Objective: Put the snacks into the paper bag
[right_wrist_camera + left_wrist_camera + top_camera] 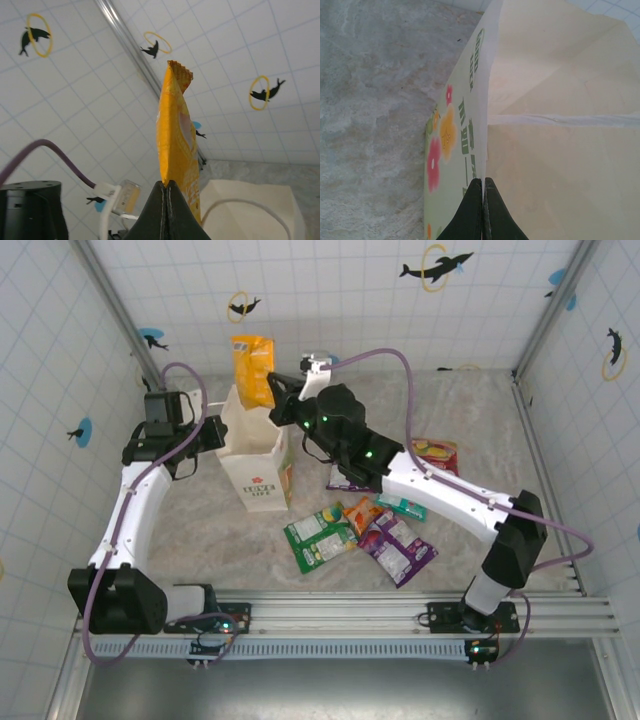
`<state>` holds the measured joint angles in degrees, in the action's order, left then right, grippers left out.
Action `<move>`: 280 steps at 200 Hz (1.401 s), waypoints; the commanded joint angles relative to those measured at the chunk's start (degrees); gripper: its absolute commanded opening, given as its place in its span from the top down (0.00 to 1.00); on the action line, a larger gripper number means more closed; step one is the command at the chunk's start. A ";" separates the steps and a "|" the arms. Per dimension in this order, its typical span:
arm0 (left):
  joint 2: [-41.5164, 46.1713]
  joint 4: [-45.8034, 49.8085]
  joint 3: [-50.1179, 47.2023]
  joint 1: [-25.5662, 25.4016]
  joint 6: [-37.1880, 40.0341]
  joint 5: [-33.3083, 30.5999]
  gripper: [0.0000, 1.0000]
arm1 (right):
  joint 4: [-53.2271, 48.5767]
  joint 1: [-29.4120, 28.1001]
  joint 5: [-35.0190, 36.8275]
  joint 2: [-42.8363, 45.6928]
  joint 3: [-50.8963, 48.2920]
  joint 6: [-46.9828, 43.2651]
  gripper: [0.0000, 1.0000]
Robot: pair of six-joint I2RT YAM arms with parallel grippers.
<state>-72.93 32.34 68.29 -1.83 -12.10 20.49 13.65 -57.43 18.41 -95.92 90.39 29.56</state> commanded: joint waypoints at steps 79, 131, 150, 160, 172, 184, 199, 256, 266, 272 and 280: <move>0.77 -2.77 0.95 -0.28 -2.85 1.97 0.68 | -8.69 -0.64 4.99 -6.31 4.67 2.47 1.00; 1.36 -2.49 1.93 -0.24 -5.47 0.56 0.74 | -10.60 -1.37 3.46 -7.62 5.50 3.52 1.00; 1.47 -2.89 1.67 -0.28 -5.83 0.56 0.71 | -10.81 -1.35 2.28 -7.56 5.71 3.84 0.82; 1.47 -2.87 1.67 -0.21 -5.92 0.38 0.69 | -11.31 -1.31 1.91 -7.45 6.14 3.71 0.72; 1.56 -2.68 1.58 -0.29 -5.91 0.21 0.69 | -11.55 -1.41 1.65 -6.91 6.35 3.28 0.67; 1.62 -2.33 1.65 -0.30 -6.13 -0.04 0.67 | -11.54 -1.51 1.59 -6.11 6.22 2.47 0.66; 1.57 -0.93 2.29 -0.22 -6.85 -1.11 0.64 | -11.69 -1.62 1.65 -4.84 5.85 1.08 0.66; 3.00 0.74 2.97 -0.26 -8.20 -1.24 0.60 | -13.91 -1.02 1.49 1.40 0.33 -2.52 0.63; 3.46 0.97 2.95 -0.21 -8.20 -1.28 0.60 | -15.18 -0.77 0.59 2.80 -0.84 -3.09 0.61; 3.77 1.13 2.77 -0.25 -8.18 -1.32 0.60 | -16.53 -0.51 0.30 3.53 -1.24 -3.58 0.60; 4.09 1.32 2.62 -0.29 -8.25 -1.38 0.59 | -19.12 -0.25 0.74 4.41 -1.73 -4.20 0.59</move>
<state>-70.87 31.79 69.25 -1.83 -19.59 19.90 -0.62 -58.39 19.35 -95.66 90.70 27.99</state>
